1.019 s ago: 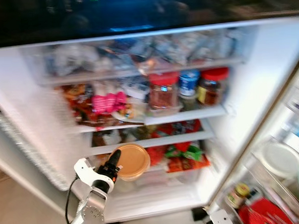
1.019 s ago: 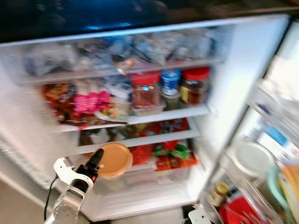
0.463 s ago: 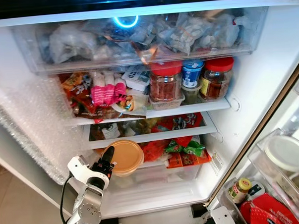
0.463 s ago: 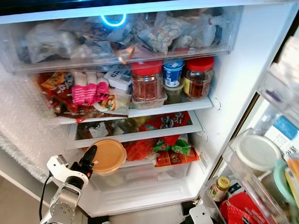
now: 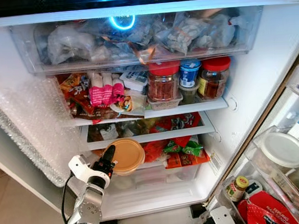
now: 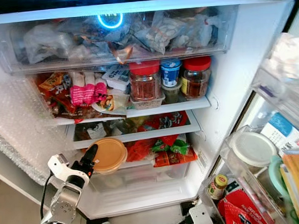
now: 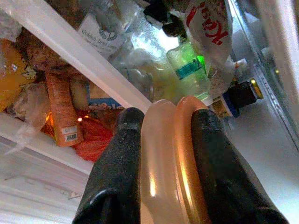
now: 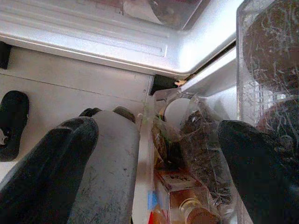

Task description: Restocking fridge

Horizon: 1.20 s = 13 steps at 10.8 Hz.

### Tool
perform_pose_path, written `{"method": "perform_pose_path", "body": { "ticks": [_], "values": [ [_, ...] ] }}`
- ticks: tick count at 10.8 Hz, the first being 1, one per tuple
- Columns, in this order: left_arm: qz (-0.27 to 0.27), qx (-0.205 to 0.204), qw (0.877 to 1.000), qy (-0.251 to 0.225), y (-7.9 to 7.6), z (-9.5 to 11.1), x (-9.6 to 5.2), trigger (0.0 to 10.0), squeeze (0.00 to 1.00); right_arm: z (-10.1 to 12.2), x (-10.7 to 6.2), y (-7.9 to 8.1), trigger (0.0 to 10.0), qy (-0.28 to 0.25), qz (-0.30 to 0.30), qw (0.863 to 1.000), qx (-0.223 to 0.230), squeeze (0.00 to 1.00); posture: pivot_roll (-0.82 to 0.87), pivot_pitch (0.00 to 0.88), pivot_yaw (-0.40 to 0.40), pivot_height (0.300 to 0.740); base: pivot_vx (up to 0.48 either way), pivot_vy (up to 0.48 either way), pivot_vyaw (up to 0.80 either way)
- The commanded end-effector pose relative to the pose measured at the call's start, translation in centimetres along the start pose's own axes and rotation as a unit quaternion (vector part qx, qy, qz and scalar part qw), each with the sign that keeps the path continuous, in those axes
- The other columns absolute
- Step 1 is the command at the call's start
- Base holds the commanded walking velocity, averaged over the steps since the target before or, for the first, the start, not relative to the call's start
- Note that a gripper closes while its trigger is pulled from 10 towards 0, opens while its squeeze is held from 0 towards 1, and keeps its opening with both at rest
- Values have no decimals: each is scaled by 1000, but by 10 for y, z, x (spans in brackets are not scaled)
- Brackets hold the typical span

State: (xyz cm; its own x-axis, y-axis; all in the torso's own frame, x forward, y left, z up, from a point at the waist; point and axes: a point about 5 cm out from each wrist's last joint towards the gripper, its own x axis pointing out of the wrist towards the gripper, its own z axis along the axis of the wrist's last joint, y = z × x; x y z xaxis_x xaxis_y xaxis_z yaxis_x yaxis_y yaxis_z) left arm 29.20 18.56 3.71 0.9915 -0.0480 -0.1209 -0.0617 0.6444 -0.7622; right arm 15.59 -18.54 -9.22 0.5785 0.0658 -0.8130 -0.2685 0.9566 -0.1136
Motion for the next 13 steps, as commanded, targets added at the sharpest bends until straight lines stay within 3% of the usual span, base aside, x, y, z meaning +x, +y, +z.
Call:
{"method": "perform_pose_path", "body": {
  "ticks": [1, 13],
  "values": [
    [-10, -7, 1000, 4, -3, -1, 2, 10000, 0, -42, -11, 15, 10000, 85, 26, 996, -1, 0, -92, 48, 28, 651, 0, 0, 0],
    [-23, -15, 999, 30, -4, -10, 1, 10000, 0, -42, -10, 16, 10000, 91, 31, 995, -8, 0, -93, 61, 26, 651, 292, 0, 0]
  ]
}}
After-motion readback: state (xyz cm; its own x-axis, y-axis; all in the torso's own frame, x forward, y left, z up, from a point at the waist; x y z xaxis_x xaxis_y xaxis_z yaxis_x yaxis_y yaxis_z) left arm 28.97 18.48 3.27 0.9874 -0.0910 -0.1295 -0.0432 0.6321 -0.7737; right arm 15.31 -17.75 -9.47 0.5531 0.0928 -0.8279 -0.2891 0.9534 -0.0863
